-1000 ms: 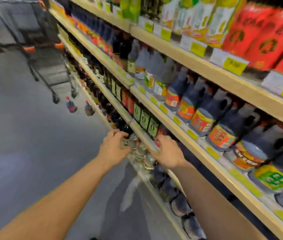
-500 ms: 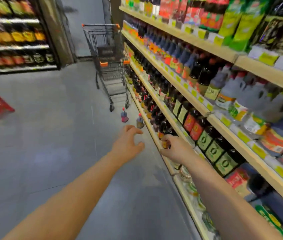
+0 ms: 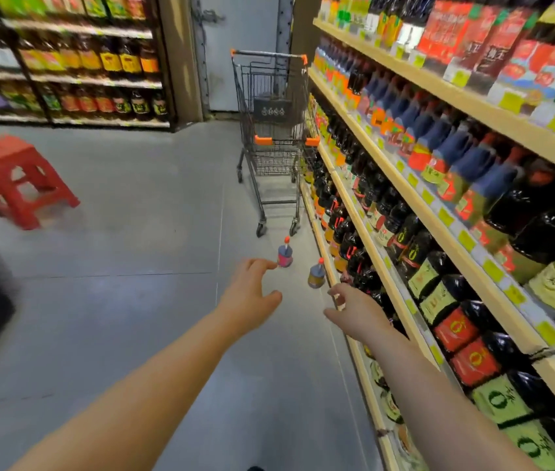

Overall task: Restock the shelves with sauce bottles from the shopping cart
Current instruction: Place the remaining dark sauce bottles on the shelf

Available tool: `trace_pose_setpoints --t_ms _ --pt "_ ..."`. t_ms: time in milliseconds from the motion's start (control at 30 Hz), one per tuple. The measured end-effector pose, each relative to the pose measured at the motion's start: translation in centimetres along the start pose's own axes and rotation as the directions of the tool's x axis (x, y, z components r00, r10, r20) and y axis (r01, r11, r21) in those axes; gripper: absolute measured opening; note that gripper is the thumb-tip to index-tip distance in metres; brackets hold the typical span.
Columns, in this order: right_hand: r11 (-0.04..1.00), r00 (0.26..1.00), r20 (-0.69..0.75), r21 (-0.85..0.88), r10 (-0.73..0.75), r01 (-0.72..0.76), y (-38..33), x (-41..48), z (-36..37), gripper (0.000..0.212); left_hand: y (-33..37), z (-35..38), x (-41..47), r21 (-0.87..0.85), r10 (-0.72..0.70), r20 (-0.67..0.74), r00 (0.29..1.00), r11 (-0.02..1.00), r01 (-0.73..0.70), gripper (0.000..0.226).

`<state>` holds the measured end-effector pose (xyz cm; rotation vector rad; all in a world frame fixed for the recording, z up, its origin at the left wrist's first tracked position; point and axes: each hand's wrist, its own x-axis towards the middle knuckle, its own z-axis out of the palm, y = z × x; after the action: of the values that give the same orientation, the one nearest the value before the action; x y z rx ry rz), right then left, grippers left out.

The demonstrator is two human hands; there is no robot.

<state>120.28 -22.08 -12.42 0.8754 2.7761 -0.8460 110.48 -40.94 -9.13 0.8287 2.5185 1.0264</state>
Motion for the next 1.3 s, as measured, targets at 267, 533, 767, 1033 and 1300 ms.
trace_pose_setpoints --t_ms 267,533,767,1033,1300 --pt "0.999 0.999 -0.026 0.027 -0.044 0.045 -5.1 14.3 0.7 0.048 -5.9 -4.3 11.9 -0.001 -0.133 -0.071 0.989 0.991 0.133 0.049" --pt "0.997 0.992 0.101 0.027 0.069 -0.072 -7.1 27.9 2.6 0.042 -11.6 -6.7 27.2 0.099 -0.16 0.135 0.978 0.984 0.147 0.045" --pt "0.965 0.972 -0.036 0.138 0.232 -0.225 -6.2 37.2 1.0 0.051 -11.8 -7.5 42.1 0.092 -0.1 0.227 0.969 0.993 0.08 0.048" --pt "0.925 0.919 -0.145 0.168 0.365 -0.341 -0.5 48.1 -1.8 0.075 -9.8 -1.4 57.1 0.066 -0.092 0.347 0.933 0.995 0.073 0.058" --pt "0.906 0.905 -0.046 0.042 0.423 -0.421 5.9 59.9 -3.2 0.065 -10.3 5.7 70.5 0.038 -0.149 0.375 0.915 0.989 0.146 0.047"
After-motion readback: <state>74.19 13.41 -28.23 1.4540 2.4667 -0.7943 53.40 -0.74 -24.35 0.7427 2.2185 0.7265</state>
